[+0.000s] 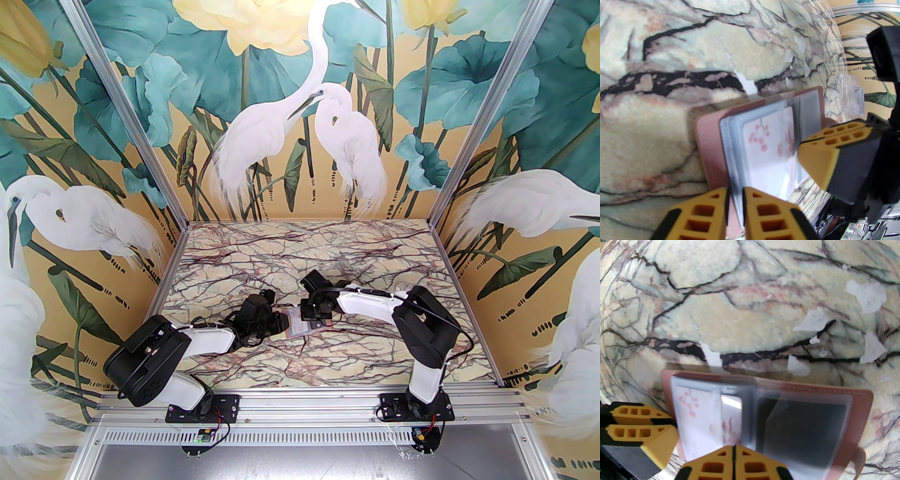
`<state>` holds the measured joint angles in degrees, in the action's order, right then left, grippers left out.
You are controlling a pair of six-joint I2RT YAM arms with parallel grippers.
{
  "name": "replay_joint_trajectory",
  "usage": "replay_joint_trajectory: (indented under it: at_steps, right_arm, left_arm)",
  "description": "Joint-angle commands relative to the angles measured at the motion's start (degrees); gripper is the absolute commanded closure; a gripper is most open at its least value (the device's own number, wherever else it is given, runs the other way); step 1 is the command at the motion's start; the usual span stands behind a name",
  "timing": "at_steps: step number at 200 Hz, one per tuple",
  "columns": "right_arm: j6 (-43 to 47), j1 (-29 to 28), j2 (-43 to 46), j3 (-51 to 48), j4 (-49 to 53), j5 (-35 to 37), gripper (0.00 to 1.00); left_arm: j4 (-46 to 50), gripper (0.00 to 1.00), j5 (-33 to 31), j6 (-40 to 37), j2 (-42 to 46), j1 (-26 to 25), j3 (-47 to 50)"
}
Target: Put the credit cards into the card holder
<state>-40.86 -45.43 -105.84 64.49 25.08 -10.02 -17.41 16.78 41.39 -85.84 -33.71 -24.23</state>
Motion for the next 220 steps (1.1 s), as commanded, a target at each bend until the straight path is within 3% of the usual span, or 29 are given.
replay_joint_trajectory:
  at_steps: [1, 106, 179, 220]
  right_arm:
    - [-0.4, -0.3, -1.4, -1.2, -0.5, 1.5, 0.92]
    - [-0.4, -0.3, -3.1, -2.7, -1.7, 1.3, 0.93]
    - [-0.3, -0.2, -3.1, -3.2, -2.3, 1.3, 0.93]
    - [-0.2, -0.2, -3.1, -3.2, -2.3, 1.3, 0.93]
  left_arm:
    - [2.2, 0.80, -2.4, 0.6, 0.9, 0.1, 0.9]
    - [3.8, 0.78, -2.2, 1.1, 5.1, 0.1, 0.8]
    - [7.5, 0.58, -0.6, 1.5, 9.9, 0.1, -1.4]
    - [5.3, 0.56, 2.2, 1.8, 6.3, 0.1, -2.9]
